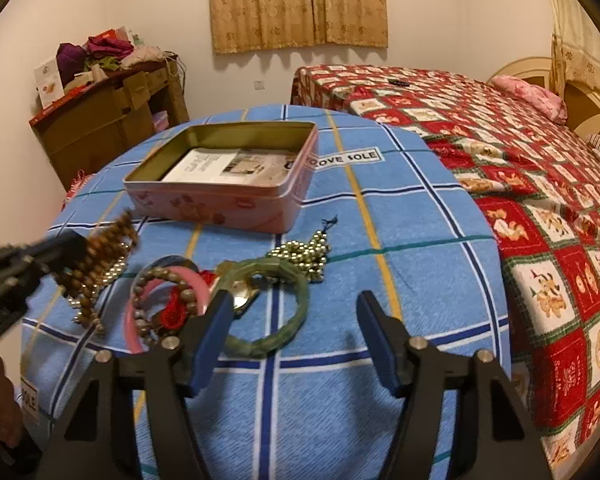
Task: Organize jewelry
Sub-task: 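Grasp the green jade bangle with the right gripper while the left lifts the bead strand, then carry both items over the pink tin and open the right gripper to drop the bangle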
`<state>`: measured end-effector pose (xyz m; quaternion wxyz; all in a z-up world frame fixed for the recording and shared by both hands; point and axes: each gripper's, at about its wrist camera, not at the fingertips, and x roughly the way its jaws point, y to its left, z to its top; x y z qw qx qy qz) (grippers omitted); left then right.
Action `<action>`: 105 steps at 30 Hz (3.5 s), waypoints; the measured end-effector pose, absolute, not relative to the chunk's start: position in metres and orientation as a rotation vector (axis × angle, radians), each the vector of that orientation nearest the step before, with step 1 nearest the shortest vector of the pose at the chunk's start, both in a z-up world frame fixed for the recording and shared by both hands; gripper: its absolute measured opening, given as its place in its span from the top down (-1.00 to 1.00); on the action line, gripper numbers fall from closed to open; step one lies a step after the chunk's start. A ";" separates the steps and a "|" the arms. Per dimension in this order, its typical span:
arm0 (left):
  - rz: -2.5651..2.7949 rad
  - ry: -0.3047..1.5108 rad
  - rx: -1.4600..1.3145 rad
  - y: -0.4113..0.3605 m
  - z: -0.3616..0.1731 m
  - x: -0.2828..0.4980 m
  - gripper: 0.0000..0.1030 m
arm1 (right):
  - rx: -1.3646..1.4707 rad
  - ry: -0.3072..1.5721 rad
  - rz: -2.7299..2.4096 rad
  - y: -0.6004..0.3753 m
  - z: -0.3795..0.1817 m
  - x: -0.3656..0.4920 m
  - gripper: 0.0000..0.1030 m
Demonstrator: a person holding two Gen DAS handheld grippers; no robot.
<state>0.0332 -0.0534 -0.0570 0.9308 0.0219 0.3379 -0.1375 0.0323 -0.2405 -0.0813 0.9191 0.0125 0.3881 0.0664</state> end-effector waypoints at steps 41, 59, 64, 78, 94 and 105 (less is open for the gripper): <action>-0.255 0.656 0.024 -0.034 -0.023 0.066 0.88 | 0.035 0.744 0.252 -0.235 -0.054 0.061 0.83; -0.237 0.671 0.031 -0.040 -0.027 0.107 0.88 | -0.019 0.744 0.285 -0.219 -0.045 0.104 0.83; -0.238 0.672 0.041 -0.042 -0.025 0.122 0.88 | -0.038 0.744 0.283 -0.217 -0.041 0.119 0.83; -0.219 0.689 0.059 -0.048 -0.036 0.164 0.88 | -0.070 0.757 0.272 -0.201 -0.044 0.159 0.83; -0.199 0.717 0.062 -0.052 -0.049 0.190 0.87 | -0.081 0.786 0.242 -0.196 -0.056 0.190 0.83; -0.203 0.728 0.067 -0.056 -0.052 0.206 0.87 | -0.086 0.806 0.237 -0.195 -0.064 0.203 0.83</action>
